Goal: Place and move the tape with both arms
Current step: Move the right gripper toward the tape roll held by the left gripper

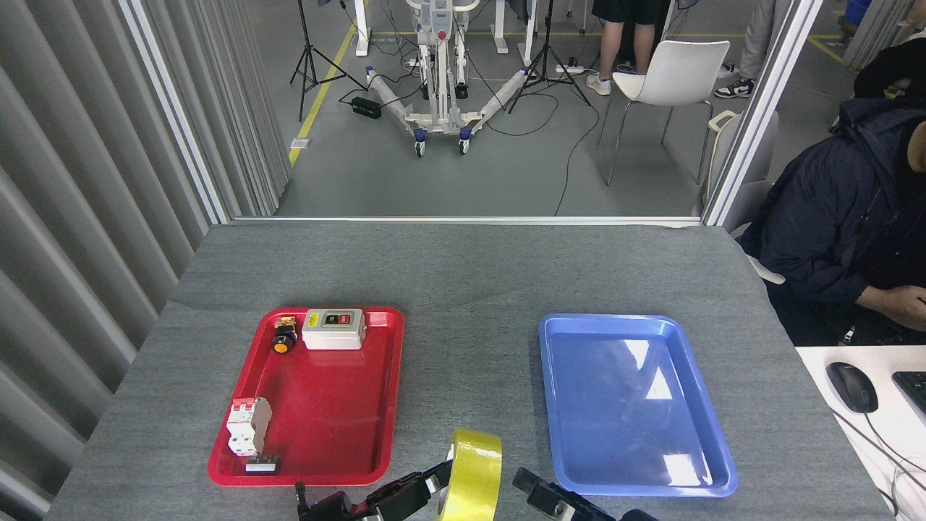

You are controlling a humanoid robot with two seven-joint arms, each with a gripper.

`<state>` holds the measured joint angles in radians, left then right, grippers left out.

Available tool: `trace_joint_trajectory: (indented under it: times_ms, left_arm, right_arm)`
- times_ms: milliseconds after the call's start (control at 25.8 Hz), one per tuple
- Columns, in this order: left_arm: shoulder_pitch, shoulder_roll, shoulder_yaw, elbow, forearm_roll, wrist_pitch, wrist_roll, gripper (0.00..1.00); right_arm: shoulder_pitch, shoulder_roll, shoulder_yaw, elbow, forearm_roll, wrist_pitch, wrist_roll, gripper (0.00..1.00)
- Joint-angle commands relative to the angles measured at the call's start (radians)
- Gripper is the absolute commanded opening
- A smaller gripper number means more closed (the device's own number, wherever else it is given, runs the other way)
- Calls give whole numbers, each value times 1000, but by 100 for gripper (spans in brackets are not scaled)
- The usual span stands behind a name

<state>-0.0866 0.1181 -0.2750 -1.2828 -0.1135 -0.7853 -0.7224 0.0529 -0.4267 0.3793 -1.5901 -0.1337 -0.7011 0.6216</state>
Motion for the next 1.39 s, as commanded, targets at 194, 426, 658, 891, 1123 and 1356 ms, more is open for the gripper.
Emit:
trace_joint_trajectory:
  times_ms: [194, 426, 658, 891, 1123, 1356]
  left_arm:
    - [-2, 0, 0, 5, -2, 0, 1, 0]
    - [-2, 0, 2, 5, -2, 0, 1, 0]
    - [-2, 2, 13, 5, -2, 0, 1, 0]
    - [-2, 2, 14, 14, -6, 0, 3, 0]
    - [-2, 3, 23, 16, -6, 0, 3, 0]
    - [-2, 2, 25, 17, -9, 0, 3, 0]
  right_arm:
    - [-85, -17, 96, 15, 5, 110, -13, 99]
    - [-90, -35, 105, 13, 3, 107, -13, 84]
    - [-90, -33, 107, 12, 0, 95, -11, 66]
    - [-90, -29, 131, 12, 0, 78, -13, 53]
    - [-90, -26, 133, 13, -1, 78, -13, 47]
    - [-90, -27, 131, 13, 0, 77, -13, 39]
